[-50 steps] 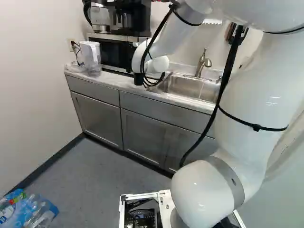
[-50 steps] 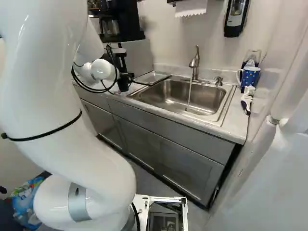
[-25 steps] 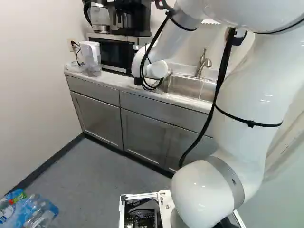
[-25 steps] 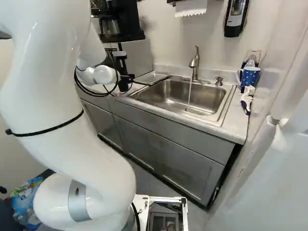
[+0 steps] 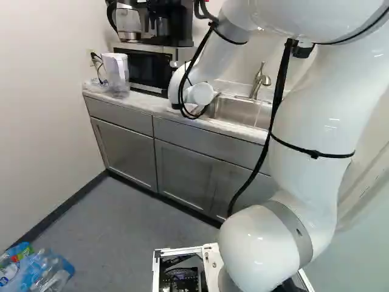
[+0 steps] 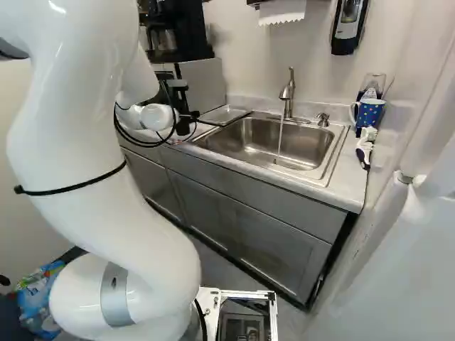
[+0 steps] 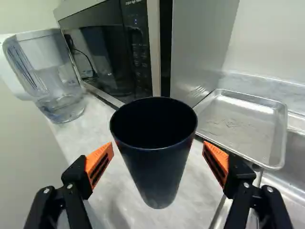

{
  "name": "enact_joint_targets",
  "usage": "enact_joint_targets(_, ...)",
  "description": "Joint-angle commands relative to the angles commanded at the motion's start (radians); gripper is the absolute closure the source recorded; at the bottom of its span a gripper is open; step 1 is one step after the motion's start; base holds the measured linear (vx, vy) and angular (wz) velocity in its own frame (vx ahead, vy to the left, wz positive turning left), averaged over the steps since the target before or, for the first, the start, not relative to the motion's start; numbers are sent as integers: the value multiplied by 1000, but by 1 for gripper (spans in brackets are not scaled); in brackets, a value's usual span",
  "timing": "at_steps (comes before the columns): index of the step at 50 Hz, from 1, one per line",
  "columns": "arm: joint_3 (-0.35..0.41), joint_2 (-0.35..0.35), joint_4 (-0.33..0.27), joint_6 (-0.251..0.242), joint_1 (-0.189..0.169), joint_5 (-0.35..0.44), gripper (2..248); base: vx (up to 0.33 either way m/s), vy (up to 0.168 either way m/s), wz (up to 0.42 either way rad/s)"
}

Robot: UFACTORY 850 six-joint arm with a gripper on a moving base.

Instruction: Rinse the cup and place it in the tray

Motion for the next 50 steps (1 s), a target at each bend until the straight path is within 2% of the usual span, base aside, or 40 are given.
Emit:
enact_joint_targets(17, 0, 0, 0, 0, 0, 0, 3, 0, 0, 0)
enact_joint_targets(18, 0, 0, 0, 0, 0, 0, 10, 0, 0, 0)
enact_joint_targets(22, 0, 0, 0, 0, 0, 0, 10, 0, 0, 0)
enact_joint_targets(23, 0, 0, 0, 0, 0, 0, 47, 0, 0, 0)
enact_joint_targets(27, 0, 0, 0, 0, 0, 0, 47, 0, 0, 0)
enact_joint_targets(28, 0, 0, 0, 0, 0, 0, 84, 0, 0, 0)
enact_joint_targets(33, 0, 0, 0, 0, 0, 0, 84, 0, 0, 0)
enact_joint_targets(34, 0, 0, 0, 0, 0, 0, 119, 0, 0, 0)
enact_joint_targets(50, -8, 8, 0, 0, -3, 0, 124, 0, 0, 0)
